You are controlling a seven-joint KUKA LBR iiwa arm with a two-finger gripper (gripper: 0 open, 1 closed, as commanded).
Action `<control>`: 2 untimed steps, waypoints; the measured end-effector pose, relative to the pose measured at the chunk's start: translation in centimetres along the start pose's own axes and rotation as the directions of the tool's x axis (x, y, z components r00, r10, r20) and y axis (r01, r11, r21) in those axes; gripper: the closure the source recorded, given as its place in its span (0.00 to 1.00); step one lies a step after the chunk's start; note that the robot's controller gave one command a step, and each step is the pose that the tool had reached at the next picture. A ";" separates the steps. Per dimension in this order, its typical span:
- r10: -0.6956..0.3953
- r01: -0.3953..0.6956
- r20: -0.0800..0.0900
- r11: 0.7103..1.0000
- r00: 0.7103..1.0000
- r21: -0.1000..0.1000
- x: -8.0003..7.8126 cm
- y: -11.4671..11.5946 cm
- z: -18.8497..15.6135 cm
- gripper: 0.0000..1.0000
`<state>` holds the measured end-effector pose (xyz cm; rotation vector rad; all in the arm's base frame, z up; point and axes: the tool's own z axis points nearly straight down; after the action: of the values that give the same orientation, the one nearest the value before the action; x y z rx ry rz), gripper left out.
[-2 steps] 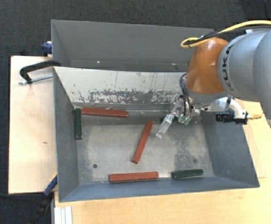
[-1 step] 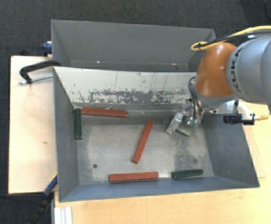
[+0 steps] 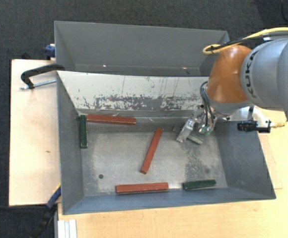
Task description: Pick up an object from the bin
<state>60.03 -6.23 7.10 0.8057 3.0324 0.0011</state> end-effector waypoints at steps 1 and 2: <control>-0.021 0.021 -0.007 1.000 1.000 0.003 2.1 -0.5 -4.9 1.00; -0.010 0.010 0.000 1.000 1.000 -0.001 1.1 1.4 -10.7 1.00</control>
Offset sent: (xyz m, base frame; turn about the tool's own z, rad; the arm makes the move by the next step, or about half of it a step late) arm 0.0000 0.0195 0.1106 -0.0062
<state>59.76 -4.48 17.80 0.7899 3.0361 0.0021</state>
